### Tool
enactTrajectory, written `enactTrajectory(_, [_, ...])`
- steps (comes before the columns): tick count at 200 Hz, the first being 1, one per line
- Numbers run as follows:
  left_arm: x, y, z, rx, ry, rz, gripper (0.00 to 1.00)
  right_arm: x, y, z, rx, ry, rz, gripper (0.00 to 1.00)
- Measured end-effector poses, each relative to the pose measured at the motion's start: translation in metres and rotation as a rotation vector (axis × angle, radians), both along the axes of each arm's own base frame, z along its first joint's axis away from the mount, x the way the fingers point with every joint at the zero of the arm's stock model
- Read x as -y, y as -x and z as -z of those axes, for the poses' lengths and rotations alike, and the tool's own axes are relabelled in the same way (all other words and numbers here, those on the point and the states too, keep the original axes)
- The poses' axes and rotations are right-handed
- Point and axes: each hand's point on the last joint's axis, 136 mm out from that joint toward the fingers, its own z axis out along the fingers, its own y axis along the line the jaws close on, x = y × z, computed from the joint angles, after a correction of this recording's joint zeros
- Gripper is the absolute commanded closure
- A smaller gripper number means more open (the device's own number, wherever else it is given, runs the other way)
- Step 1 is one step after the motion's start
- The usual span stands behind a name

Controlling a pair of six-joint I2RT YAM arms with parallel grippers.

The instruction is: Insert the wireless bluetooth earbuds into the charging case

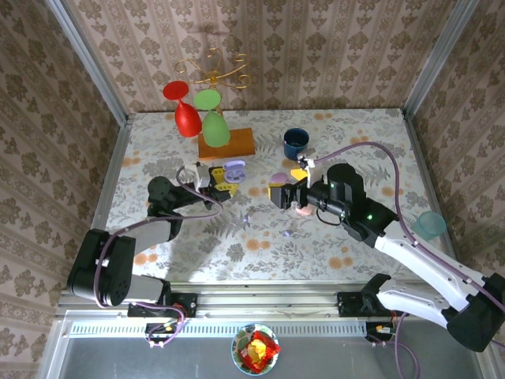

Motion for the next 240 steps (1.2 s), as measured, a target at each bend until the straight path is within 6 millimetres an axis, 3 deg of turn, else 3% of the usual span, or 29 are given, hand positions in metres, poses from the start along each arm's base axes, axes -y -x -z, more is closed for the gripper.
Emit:
enactTrajectory(22, [-0.009, -0.003, -0.002, 0.009, 0.003, -0.030, 0.65, -0.001, -0.004, 0.038, -0.137, 0.041, 0.019, 0.12])
enactTrajectory(47, [-0.015, -0.006, -0.009, 0.027, 0.011, -0.059, 0.65, -0.011, -0.006, 0.095, -0.325, 0.113, -0.003, 0.15])
enactTrajectory(64, [-0.016, -0.004, -0.012, 0.038, 0.016, -0.065, 0.65, -0.021, -0.007, 0.135, -0.464, 0.178, -0.034, 0.17])
enactTrajectory(91, [-0.018, -0.001, -0.012, 0.041, 0.019, -0.075, 0.65, -0.045, -0.013, 0.176, -0.618, 0.220, -0.110, 0.19])
enactTrajectory(119, [-0.020, -0.002, -0.014, 0.047, 0.024, -0.089, 0.65, -0.075, -0.025, 0.195, -0.692, 0.222, -0.203, 0.21])
enactTrajectory(172, [-0.021, -0.002, -0.016, 0.054, 0.028, -0.098, 0.65, -0.123, -0.046, 0.212, -0.718, 0.234, -0.342, 0.22])
enactTrajectory(209, [-0.022, -0.002, -0.018, 0.058, 0.030, -0.100, 0.65, -0.130, -0.042, 0.233, -0.771, 0.255, -0.384, 0.26])
enactTrajectory(240, [-0.022, -0.001, -0.019, 0.061, 0.032, -0.102, 0.65, -0.129, -0.039, 0.232, -0.776, 0.248, -0.405, 0.26])
